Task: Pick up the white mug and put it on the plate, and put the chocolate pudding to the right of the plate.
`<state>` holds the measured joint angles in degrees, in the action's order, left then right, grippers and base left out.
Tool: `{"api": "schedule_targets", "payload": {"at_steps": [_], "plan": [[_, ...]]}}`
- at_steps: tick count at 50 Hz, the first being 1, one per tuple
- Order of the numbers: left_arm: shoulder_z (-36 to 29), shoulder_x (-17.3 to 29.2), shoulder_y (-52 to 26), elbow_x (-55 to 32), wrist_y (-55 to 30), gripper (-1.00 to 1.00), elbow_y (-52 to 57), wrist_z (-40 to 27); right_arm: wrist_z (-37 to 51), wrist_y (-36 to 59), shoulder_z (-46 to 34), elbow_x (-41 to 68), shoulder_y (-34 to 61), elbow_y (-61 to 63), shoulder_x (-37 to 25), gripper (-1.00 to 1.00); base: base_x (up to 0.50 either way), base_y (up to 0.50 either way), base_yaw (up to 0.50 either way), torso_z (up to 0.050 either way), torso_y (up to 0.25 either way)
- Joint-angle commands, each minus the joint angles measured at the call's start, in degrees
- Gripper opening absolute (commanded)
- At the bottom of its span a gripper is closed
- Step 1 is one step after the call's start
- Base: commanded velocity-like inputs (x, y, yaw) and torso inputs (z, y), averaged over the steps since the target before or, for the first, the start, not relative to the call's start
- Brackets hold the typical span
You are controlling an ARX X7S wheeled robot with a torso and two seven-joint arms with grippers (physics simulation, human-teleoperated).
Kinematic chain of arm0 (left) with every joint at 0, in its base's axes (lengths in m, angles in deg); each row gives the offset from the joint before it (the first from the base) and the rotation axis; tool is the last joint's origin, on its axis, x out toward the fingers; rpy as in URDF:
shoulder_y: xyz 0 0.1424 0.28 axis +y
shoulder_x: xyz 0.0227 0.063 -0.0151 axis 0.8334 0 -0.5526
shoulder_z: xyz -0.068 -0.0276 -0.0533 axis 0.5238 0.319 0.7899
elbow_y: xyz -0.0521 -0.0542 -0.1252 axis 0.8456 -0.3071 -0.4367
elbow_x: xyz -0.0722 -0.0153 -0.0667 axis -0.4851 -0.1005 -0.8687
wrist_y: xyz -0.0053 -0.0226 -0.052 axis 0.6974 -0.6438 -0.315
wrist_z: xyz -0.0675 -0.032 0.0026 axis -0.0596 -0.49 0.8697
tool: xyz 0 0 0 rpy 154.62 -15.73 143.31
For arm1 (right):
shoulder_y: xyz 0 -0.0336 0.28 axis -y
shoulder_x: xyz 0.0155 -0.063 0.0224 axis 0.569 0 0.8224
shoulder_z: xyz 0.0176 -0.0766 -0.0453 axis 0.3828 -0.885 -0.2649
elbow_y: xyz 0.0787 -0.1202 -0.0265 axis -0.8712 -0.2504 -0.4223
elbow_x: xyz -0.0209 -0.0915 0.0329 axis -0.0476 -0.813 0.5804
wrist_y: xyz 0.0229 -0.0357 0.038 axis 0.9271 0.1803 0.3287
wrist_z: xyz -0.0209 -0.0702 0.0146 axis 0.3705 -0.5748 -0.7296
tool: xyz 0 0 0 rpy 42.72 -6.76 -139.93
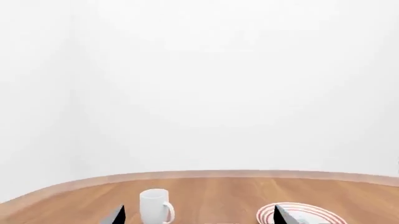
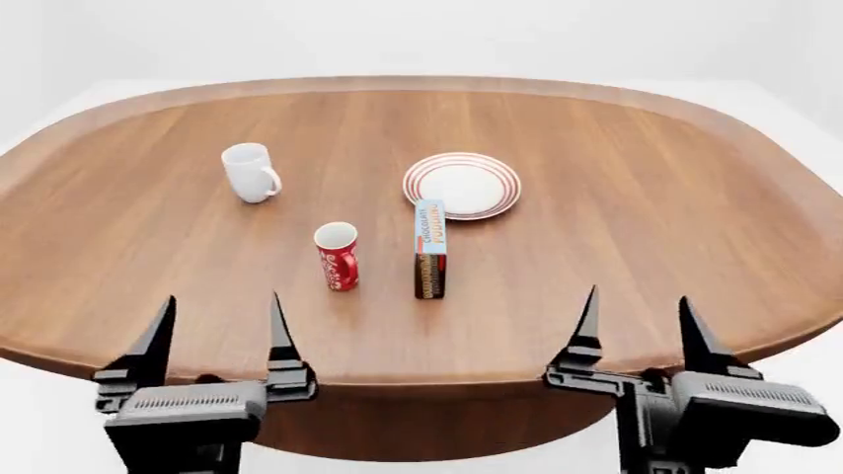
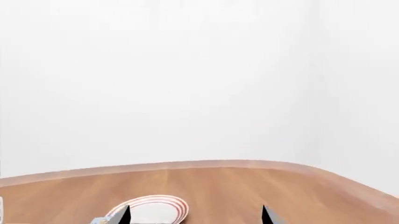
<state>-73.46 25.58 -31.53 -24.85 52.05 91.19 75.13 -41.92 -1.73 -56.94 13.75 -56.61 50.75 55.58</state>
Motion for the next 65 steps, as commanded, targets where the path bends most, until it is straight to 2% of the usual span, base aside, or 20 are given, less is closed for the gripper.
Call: {"api": "schedule_targets", "payload": {"at_steps": [1,12,19,23,41,65], "plan": [[6.8,2.5,-0.1,-1.8,2.6,1.00,13.9,-4.4,3.6,-2.7,6.5,2.5,0.4,14.3,-2.7,1.00,0.00,0.00,0.00,0.000,0.000],[11.6,4.6,-0.8,-1.2,2.3,1.00,19.5,-7.0,5.7,-0.4,10.6,7.2,1.3,21.7,-4.5,1.00,0.00,0.00,0.00,0.000,0.000],[14.2,5.7,-0.8,-0.7,3.2,1.00,23.7,-8.1,6.9,-1.1,12.1,6.6,1.8,24.6,-5.2,1.00,0.00,0.00,0.00,0.000,0.000],[14.7,6.3,-0.9,-0.3,3.0,1.00,24.3,-8.2,6.0,-4.8,11.8,6.0,1.2,25.0,-5.2,1.00,0.14,0.00,0.00,0.000,0.000],[18.3,6.3,-0.6,-0.4,5.7,1.00,24.8,-10.9,5.1,-5.3,9.7,5.6,-0.8,28.9,-6.5,1.00,0.49,-0.03,0.00,0.000,0.000],[19.0,6.7,0.5,0.1,6.3,1.00,27.7,-12.3,4.9,-5.2,8.1,4.8,-1.7,30.3,-8.0,1.00,0.50,-0.01,0.00,0.000,0.000]]}}
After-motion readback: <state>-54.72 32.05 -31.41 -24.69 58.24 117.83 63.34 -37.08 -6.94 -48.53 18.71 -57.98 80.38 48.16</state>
